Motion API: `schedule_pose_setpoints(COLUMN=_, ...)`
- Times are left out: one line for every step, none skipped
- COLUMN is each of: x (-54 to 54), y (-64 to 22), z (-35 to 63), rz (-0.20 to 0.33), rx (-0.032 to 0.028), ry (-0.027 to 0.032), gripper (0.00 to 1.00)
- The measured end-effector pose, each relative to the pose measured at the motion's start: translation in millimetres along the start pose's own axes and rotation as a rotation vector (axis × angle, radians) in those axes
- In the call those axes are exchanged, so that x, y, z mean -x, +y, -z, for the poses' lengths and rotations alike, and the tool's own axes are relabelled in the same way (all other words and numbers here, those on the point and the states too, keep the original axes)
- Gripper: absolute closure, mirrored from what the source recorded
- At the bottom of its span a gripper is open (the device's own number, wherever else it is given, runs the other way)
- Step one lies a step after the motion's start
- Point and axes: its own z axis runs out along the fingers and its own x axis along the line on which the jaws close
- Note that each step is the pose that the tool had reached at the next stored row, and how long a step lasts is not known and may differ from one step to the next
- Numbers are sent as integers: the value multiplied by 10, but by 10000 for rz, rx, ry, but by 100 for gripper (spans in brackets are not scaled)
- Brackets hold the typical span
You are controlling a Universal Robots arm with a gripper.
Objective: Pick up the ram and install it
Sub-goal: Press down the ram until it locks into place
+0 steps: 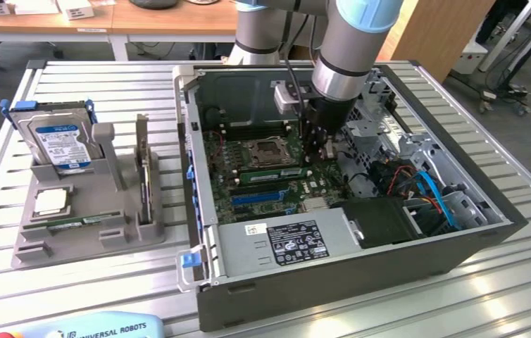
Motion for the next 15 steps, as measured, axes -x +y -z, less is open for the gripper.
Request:
schedule_pose_setpoints(x=0, y=0, z=0, rz=0, rx=1, ry=-1, gripper=90)
schedule_pose_setpoints(x=0, y=0, z=0, rz=0, rx=1, ry=-4, gripper=90)
schedule_pose_setpoints(x=0, y=0, z=0, rz=0, rx=2, ry=-10, gripper=90)
schedule_pose_setpoints(x=-1, y=0, z=-2, rz=2, rx=2, ry=-41, gripper=90)
schedule_pose_setpoints(x=0, y=0, z=-9, rz=2, rx=0, ry=-52, gripper=90)
schedule_pose_setpoints(x=-1, y=0, z=-12, rz=2, rx=1, ry=-54, gripper=90)
schedule_pose_setpoints(x=-1, y=0, z=-13, rz=1, rx=1, ry=-57, gripper=90)
schedule_pose_setpoints(x=-1, y=0, z=-13, rz=1, rx=2, ry=-57, gripper=90)
schedule_pose_setpoints(x=-1, y=0, z=-13, rz=1, rx=2, ry=-57, gripper=90)
schedule_pose_setpoints(x=-1, y=0, z=-13, rz=0, rx=2, ry=-57, gripper=90)
schedule_pose_setpoints(x=-1, y=0, z=-14, rz=1, rx=2, ry=-59, gripper=90)
schedule_pose_setpoints(x=-1, y=0, z=-16, rz=1, rx=1, ry=-60, gripper=90)
schedule_pose_setpoints(x=-1, y=0, z=-21, rz=1, rx=0, ry=-63, gripper=90)
schedule_pose_setpoints(x=-1, y=0, z=-22, rz=1, rx=1, ry=-60, gripper=90)
schedule_pose_setpoints(x=-1, y=0, z=-22, rz=1, rx=1, ry=-59, gripper=90)
